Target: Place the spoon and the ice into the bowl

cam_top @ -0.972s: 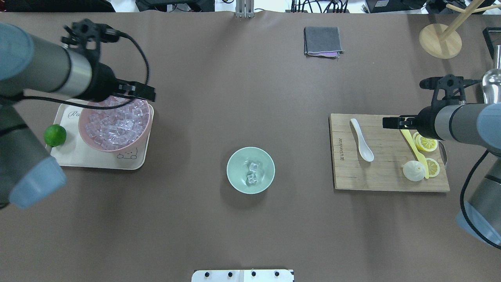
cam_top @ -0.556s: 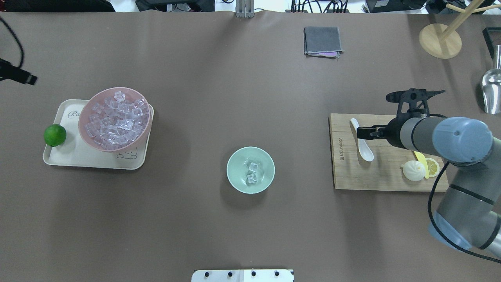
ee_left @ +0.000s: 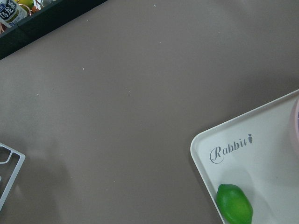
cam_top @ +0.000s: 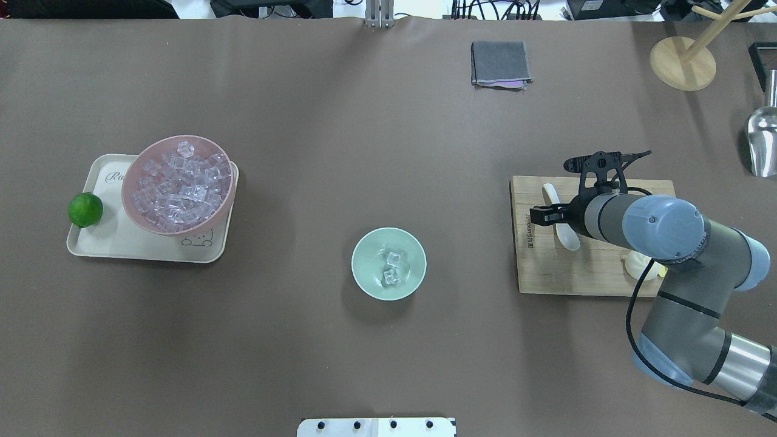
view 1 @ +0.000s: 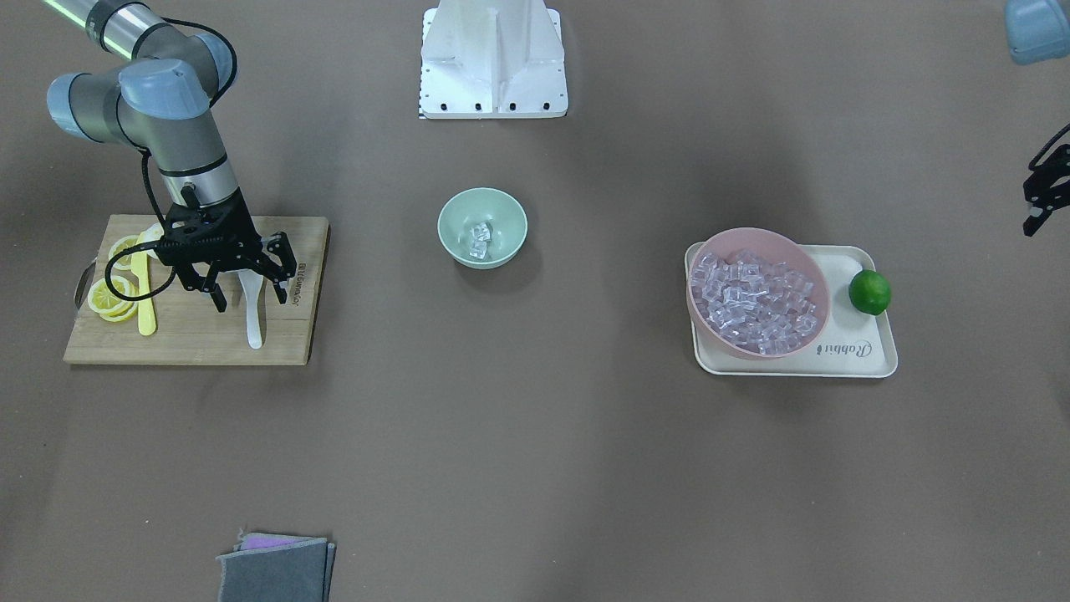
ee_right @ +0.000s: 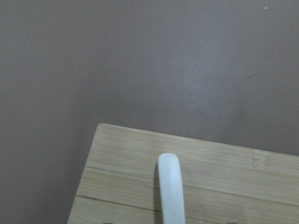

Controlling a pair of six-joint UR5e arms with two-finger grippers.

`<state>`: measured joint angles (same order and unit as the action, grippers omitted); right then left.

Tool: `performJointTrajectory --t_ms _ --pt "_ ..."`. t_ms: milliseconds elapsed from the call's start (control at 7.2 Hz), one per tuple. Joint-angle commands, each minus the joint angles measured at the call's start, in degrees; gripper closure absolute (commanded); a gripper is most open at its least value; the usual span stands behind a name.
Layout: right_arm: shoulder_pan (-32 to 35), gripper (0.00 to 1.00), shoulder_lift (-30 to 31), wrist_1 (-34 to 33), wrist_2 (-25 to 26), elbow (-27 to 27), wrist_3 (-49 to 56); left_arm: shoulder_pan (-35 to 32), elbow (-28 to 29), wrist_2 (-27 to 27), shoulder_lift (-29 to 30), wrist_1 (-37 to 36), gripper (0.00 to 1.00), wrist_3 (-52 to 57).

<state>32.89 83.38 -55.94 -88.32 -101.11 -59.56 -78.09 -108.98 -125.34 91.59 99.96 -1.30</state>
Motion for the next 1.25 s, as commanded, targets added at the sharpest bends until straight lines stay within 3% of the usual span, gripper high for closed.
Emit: performJointTrajectory --t_ms 0,139,278,417,833,1111 --pt "-0.3 0.42 -0.1 0.0 0.2 0.4 0.0 0.0 0.1 0.0 -0.1 0.1 0.01 0.2" --pt "-0.3 0.58 -0.1 0.0 0.2 0.4 0.0 0.0 0.1 0.0 0.0 0.1 0.01 0.2" --pt "-0.4 0.86 -0.1 0.0 0.2 0.3 0.0 0.0 0.2 0.0 0.0 0.1 0.01 0.2" --pt "-0.4 1.00 -0.7 0.0 0.2 0.2 0.0 0.0 0.3 0.0 0.0 0.1 0.01 0.2" --pt "-0.4 1.00 -3.4 -0.7 -0.2 -1.3 -5.8 0.1 1.1 0.0 0.0 0.2 0.01 0.2" --pt "-1.1 1.00 -8.6 -8.8 0.1 -3.0 -13.9 0.2 1.2 0.0 0.1 0.2 0.01 0.1"
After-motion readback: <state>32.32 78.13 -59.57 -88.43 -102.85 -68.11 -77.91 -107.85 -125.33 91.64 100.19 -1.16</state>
